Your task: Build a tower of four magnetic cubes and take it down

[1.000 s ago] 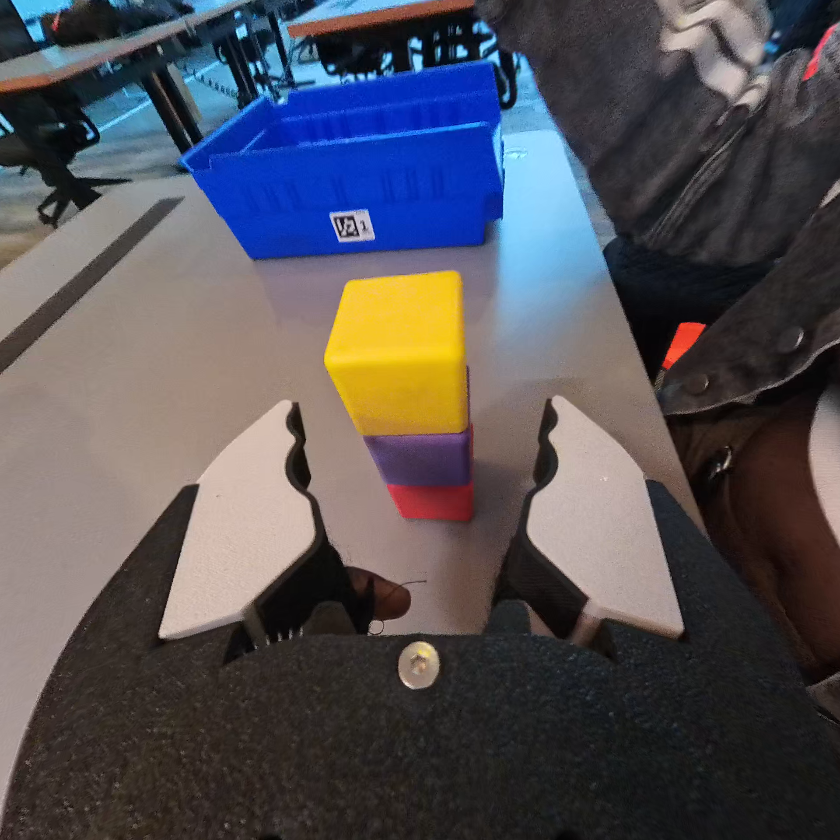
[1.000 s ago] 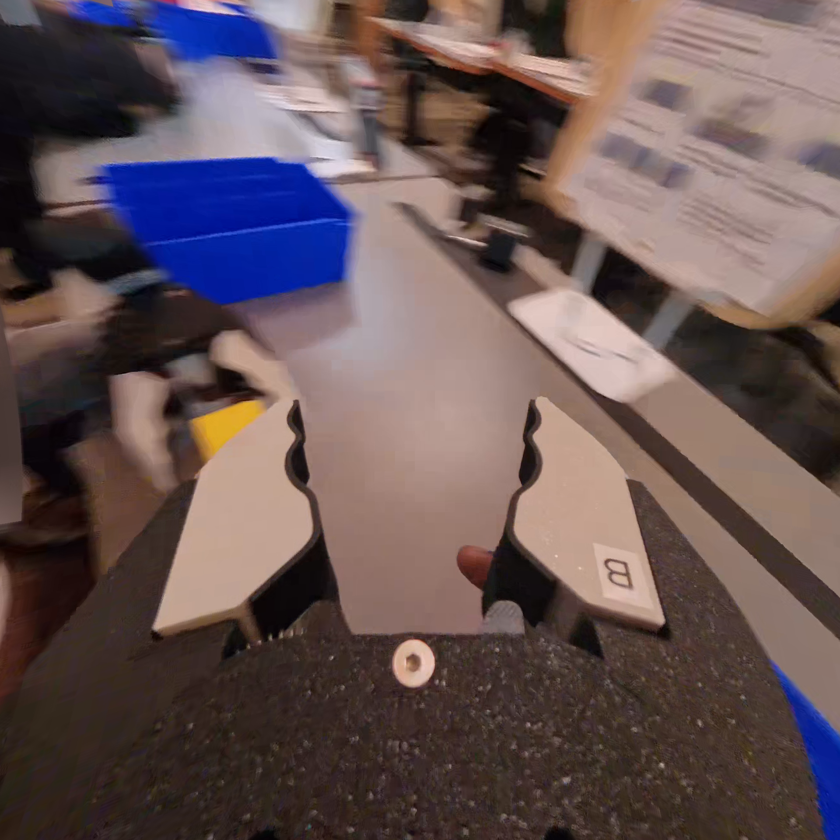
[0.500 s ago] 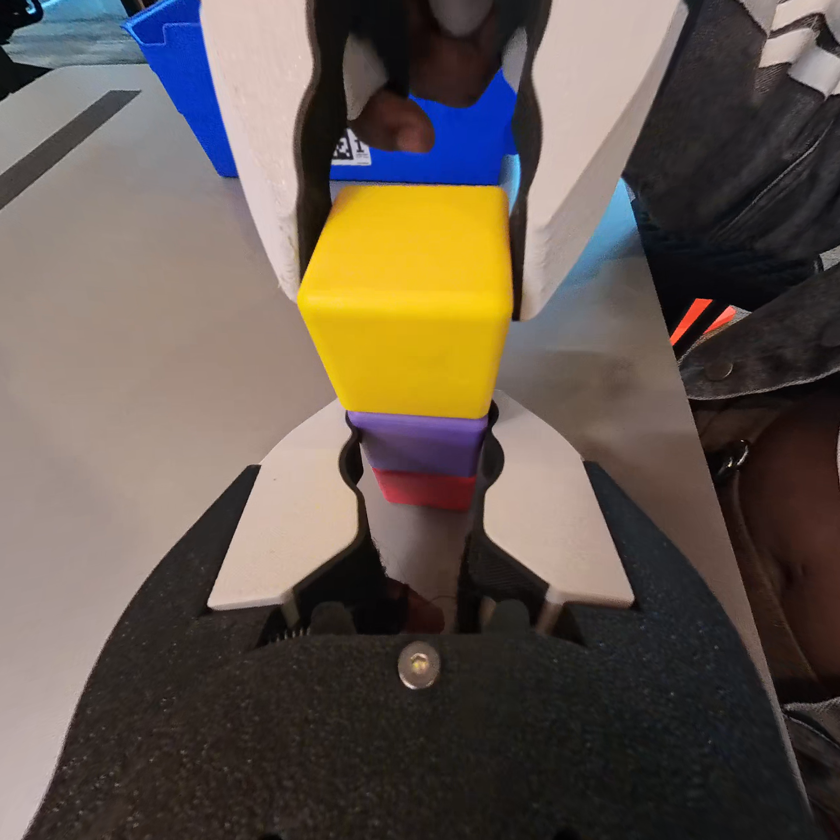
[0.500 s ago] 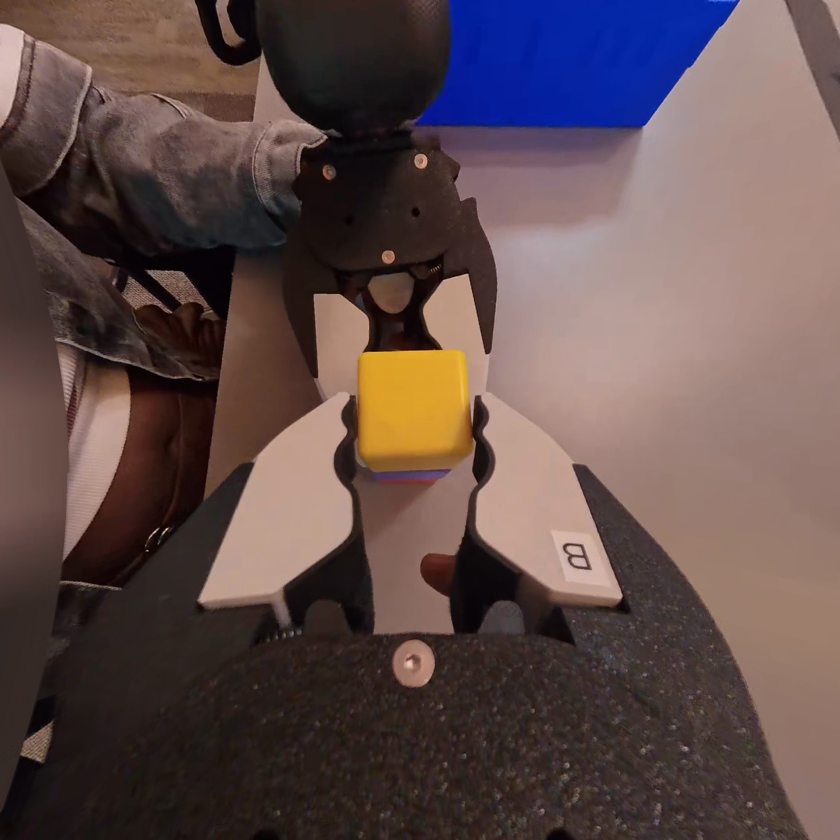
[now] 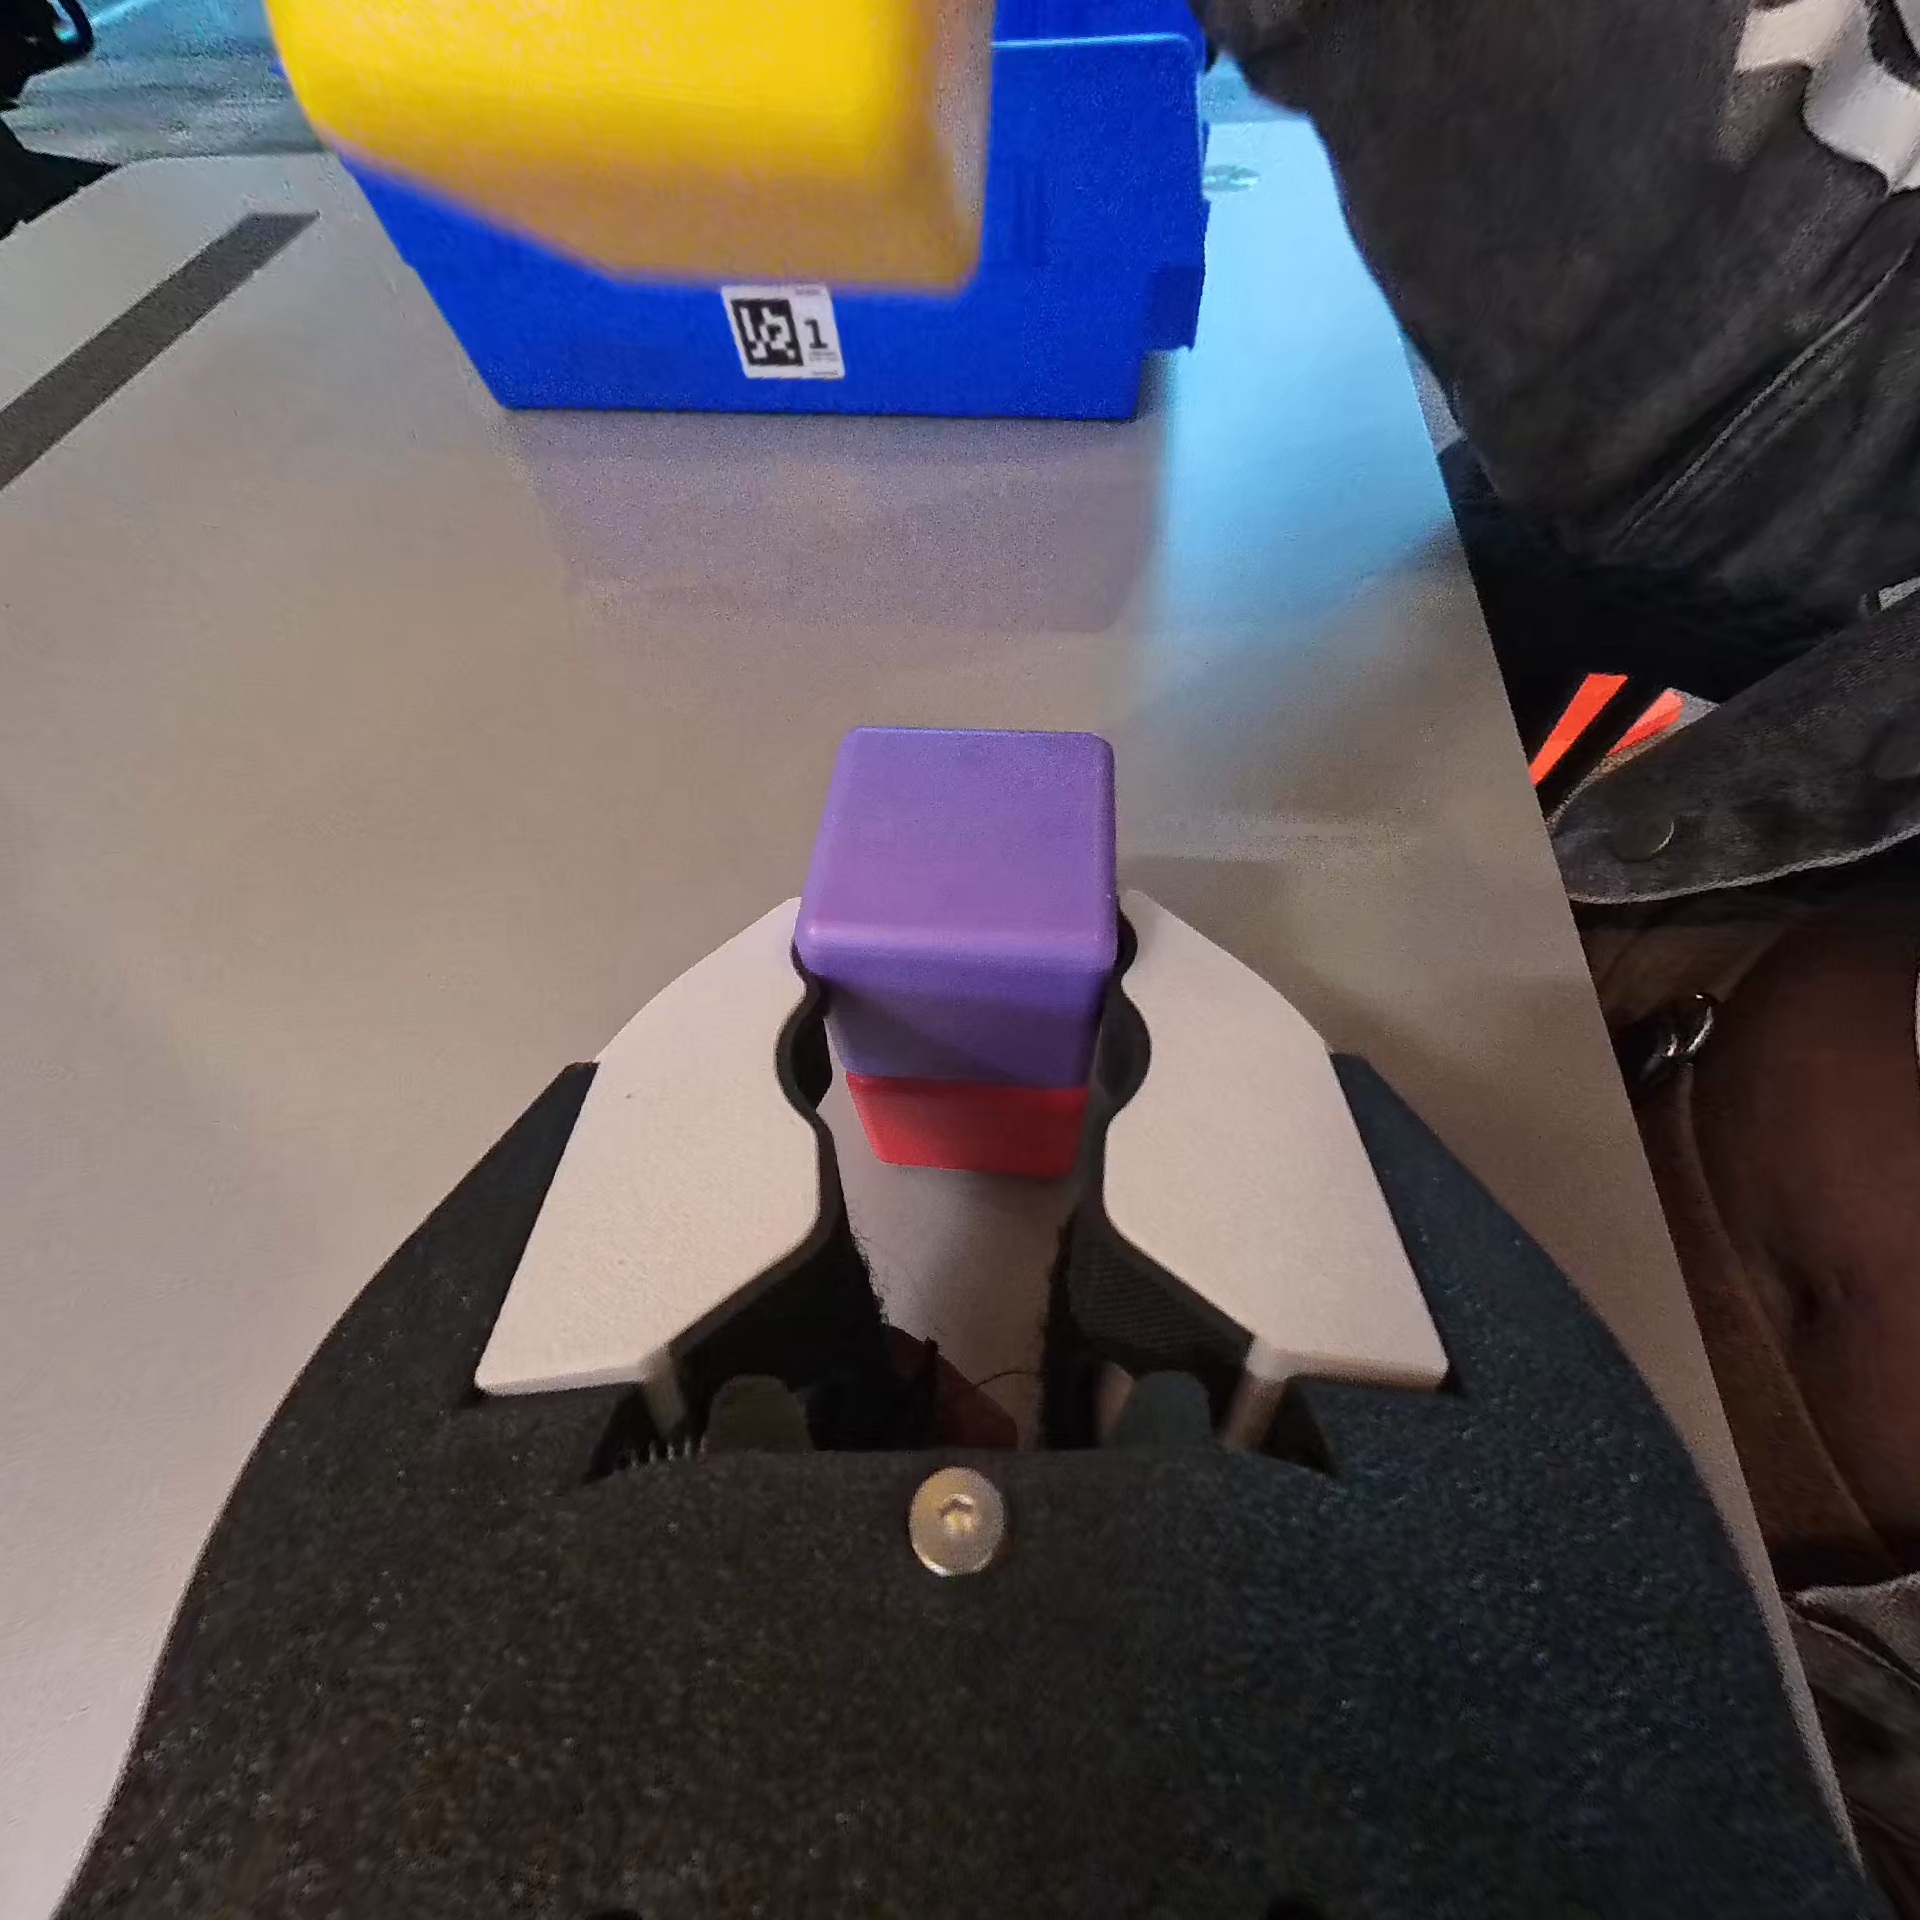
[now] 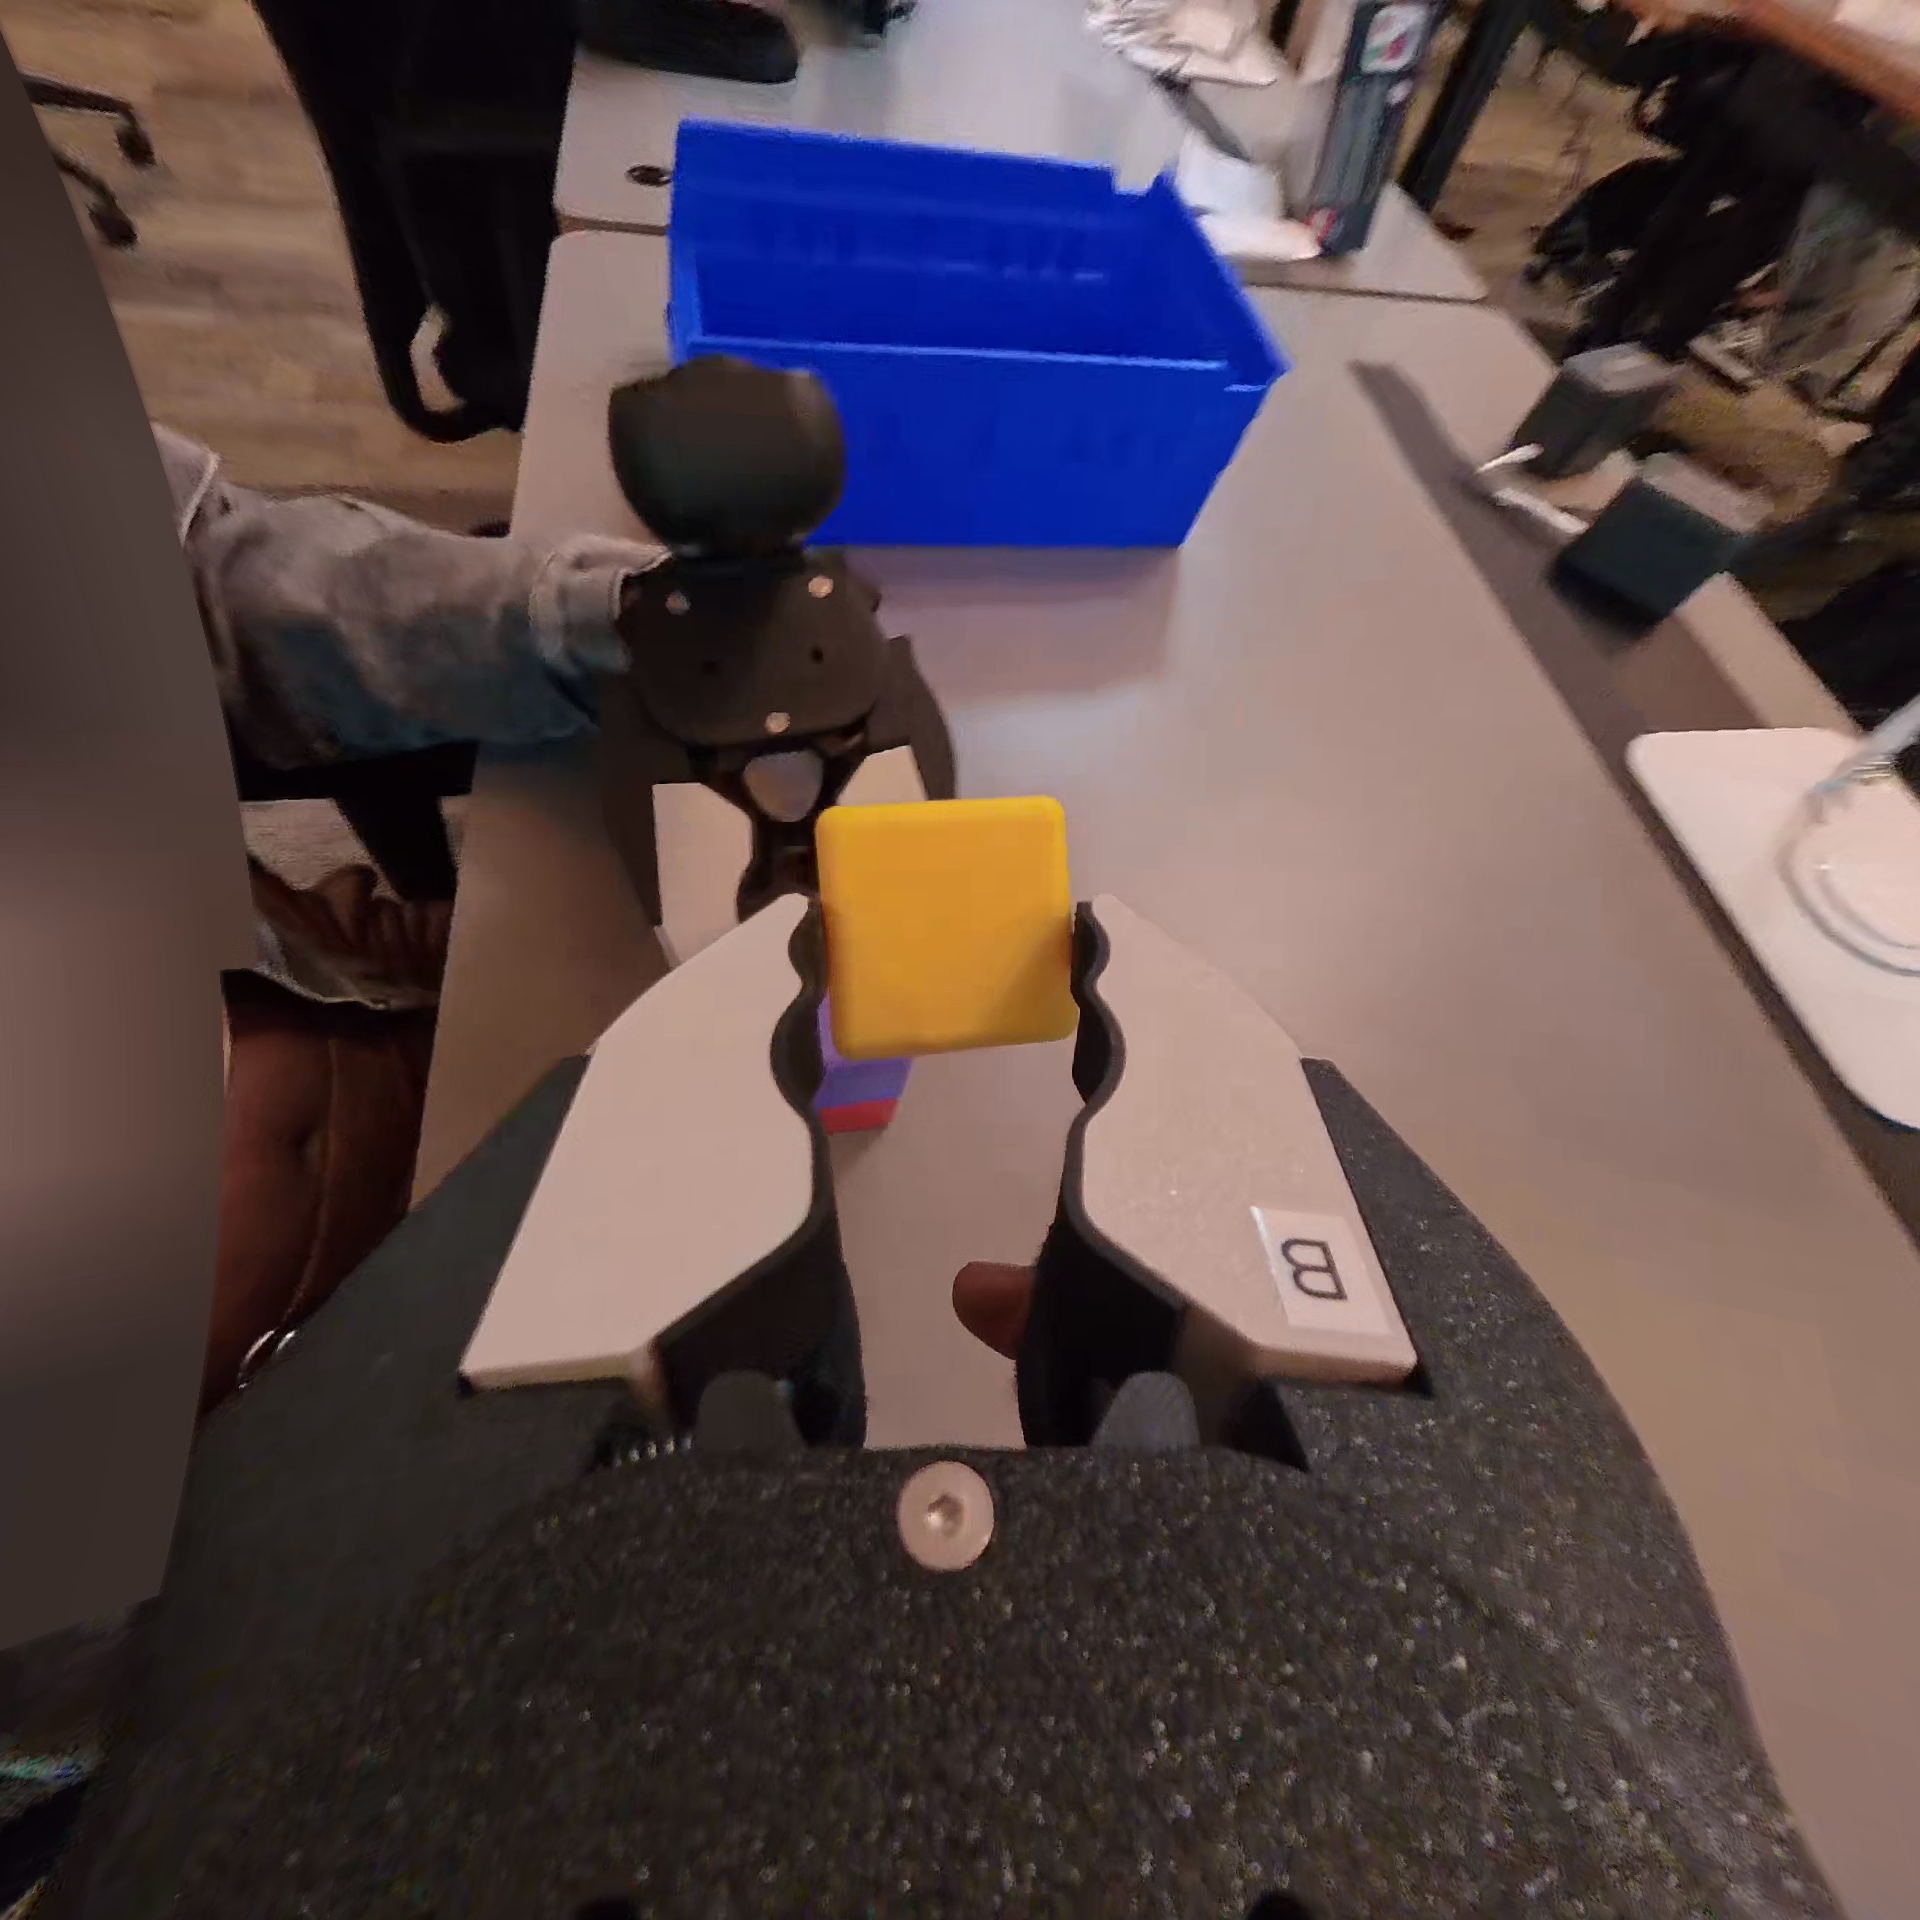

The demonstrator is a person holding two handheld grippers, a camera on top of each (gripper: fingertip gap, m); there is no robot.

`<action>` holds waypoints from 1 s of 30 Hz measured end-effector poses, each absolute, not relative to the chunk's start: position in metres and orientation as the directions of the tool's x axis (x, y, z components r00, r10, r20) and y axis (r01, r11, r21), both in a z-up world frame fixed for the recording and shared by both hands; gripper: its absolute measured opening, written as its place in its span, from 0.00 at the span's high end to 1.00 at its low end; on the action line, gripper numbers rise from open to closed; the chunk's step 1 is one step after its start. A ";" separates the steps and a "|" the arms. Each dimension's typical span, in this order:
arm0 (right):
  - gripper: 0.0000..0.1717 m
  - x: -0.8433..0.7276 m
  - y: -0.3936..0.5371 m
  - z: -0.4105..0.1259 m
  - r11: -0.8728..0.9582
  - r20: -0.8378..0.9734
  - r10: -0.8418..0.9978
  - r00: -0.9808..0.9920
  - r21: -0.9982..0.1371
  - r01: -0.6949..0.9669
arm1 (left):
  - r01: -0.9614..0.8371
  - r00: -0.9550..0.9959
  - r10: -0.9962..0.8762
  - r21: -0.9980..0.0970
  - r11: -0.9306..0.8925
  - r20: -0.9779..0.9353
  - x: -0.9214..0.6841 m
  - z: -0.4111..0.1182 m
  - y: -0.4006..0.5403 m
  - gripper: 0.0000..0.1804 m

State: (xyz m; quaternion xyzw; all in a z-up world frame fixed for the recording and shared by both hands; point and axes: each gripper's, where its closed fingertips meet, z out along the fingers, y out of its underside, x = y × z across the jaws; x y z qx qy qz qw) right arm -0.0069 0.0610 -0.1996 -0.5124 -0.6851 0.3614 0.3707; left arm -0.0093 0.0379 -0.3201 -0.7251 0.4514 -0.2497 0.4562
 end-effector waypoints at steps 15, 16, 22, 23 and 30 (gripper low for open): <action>0.73 0.244 0.260 -0.210 -0.516 0.307 0.559 0.770 -0.599 0.613 | -0.432 0.455 -0.889 -0.885 -0.172 -0.050 -0.007 -0.320 0.036 0.73; 0.73 0.259 0.269 -0.225 -0.576 0.290 0.532 0.795 -0.565 0.591 | -0.432 0.454 -0.889 -0.885 -0.172 -0.049 -0.007 -0.320 0.036 0.73; 0.74 0.309 0.290 -0.300 -0.789 0.188 0.440 0.878 -0.385 0.478 | -0.434 0.451 -0.891 -0.884 -0.174 -0.046 -0.007 -0.321 0.036 0.73; 0.73 0.311 0.289 -0.309 -0.804 0.174 0.432 0.885 -0.370 0.465 | -0.434 0.451 -0.891 -0.884 -0.174 -0.046 -0.007 -0.321 0.036 0.73; 0.73 0.317 0.285 -0.339 -0.830 0.143 0.409 0.901 -0.352 0.432 | -0.438 0.447 -0.893 -0.882 -0.172 -0.048 -0.006 -0.322 0.036 0.73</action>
